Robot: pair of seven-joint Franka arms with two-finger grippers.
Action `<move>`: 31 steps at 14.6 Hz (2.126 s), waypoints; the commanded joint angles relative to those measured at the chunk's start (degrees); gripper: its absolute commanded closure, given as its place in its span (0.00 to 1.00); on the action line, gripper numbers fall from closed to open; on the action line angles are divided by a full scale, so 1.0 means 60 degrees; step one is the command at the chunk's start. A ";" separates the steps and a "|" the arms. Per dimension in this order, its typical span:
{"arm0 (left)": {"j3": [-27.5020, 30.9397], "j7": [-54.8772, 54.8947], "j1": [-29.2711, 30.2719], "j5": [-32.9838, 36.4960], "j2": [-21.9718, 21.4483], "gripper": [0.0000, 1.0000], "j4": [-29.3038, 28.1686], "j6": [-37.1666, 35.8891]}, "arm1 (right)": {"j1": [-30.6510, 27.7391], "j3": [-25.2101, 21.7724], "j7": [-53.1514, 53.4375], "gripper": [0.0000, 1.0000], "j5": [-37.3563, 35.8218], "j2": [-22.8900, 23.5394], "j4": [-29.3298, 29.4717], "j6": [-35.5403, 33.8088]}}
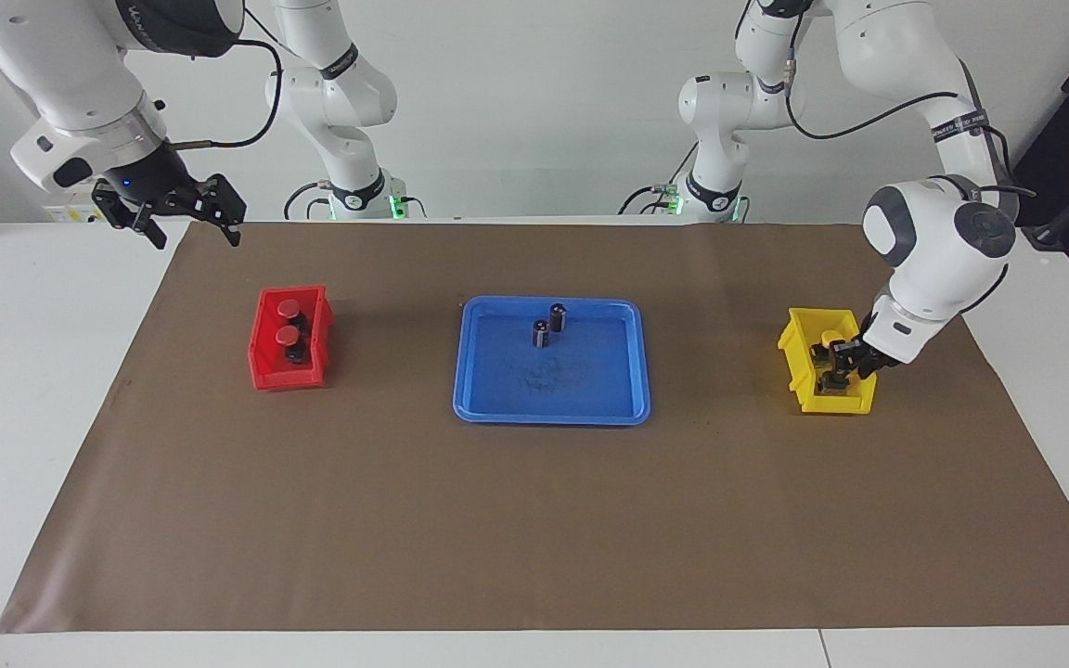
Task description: Sort red and yellow buttons by color
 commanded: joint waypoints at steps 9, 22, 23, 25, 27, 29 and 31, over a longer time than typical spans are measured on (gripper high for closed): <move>0.0079 0.0069 -0.0190 0.0142 -0.0133 0.33 0.0994 -0.1325 | 0.0017 -0.0004 0.0129 0.00 -0.0049 -0.0019 0.0048 -0.0208; -0.0097 0.0098 -0.0527 0.0011 -0.0748 0.00 0.3411 -0.4564 | 0.0003 -0.0004 0.0129 0.00 -0.0049 -0.0019 0.0063 -0.0222; -0.0082 0.0083 -0.0484 -0.0106 -0.0705 0.00 0.3603 -0.4842 | 0.0017 -0.0004 0.0129 0.00 -0.0049 -0.0019 0.0063 -0.0222; -0.0009 0.0039 -0.0425 -0.0617 -0.0835 0.00 0.3634 -0.4962 | 0.0017 -0.0004 0.0129 0.00 -0.0049 -0.0019 0.0063 -0.0222; -0.0023 0.0025 -0.0527 -0.0547 -0.0968 0.00 0.3692 -0.4991 | 0.0017 -0.0004 0.0129 0.00 -0.0049 -0.0019 0.0063 -0.0208; -0.0067 0.0054 -0.0527 -0.0298 -0.0983 0.00 0.4129 -0.5457 | 0.0017 0.0011 0.0129 0.00 -0.0049 -0.0019 0.0063 -0.0208; -0.0053 0.0069 -0.0527 -0.0268 -0.0982 0.00 0.4555 -0.5942 | 0.0017 -0.0004 0.0143 0.00 -0.0034 -0.0019 0.0063 -0.0193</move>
